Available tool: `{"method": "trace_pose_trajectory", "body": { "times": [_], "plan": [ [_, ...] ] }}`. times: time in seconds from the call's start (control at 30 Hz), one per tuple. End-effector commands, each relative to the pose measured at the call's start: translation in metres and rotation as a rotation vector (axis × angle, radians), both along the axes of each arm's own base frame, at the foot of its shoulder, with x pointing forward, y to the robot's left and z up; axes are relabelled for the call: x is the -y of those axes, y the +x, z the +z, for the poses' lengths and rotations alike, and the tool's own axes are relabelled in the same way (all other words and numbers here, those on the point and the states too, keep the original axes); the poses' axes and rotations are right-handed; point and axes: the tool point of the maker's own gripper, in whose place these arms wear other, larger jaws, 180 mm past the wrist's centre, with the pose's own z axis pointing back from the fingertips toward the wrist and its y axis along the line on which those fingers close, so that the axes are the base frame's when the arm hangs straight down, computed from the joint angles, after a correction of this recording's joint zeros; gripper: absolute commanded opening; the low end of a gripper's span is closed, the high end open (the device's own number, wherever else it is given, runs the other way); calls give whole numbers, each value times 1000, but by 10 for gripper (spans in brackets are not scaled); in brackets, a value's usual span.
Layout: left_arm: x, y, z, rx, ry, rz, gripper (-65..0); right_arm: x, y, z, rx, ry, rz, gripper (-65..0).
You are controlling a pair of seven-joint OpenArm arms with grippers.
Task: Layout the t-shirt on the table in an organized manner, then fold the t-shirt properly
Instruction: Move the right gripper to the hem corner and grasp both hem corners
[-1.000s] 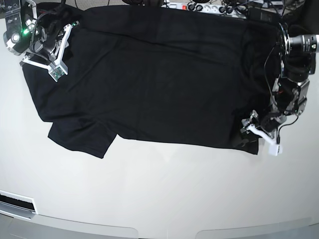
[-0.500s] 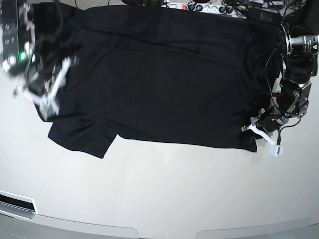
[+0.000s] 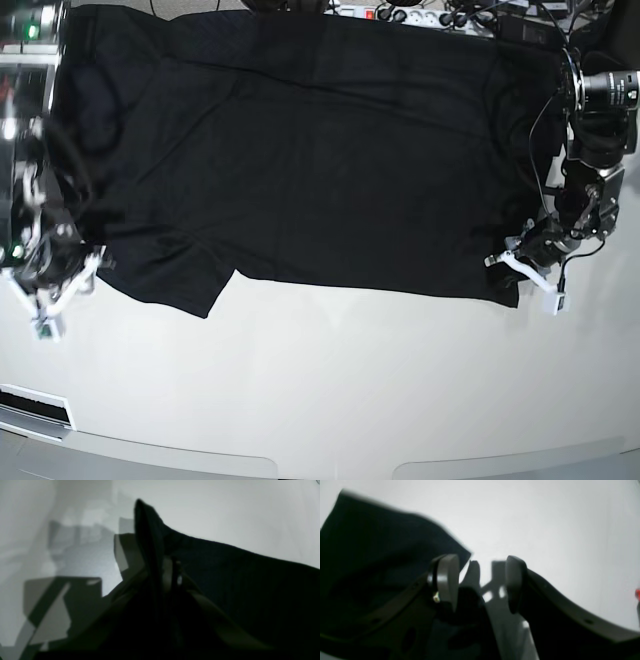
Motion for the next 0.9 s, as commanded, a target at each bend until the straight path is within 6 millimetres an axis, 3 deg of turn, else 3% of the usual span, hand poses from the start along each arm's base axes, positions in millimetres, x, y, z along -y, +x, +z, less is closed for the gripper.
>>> {"method": "trace_pose_trajectory", "body": {
  "times": [0.0,0.17,0.37,0.53,0.87],
  "plan": [
    [-9,7,9,10,23,4,-650,11,16,16,48,29,-22,-336],
    [-9,7,8,8,25,3,-650,10,22,-10,23,332,-84,-336],
    [-8,7,9,10,22,0,-650,11,10,-31,62,611,-196,-336],
    [-7,8,11,17,15,-4,-650,7,3,-43,57,679,-241,-337],
    [-5,8,10,15,12,-13,-650,-39,12,-63,56,690,-229,-337]
  ]
}}
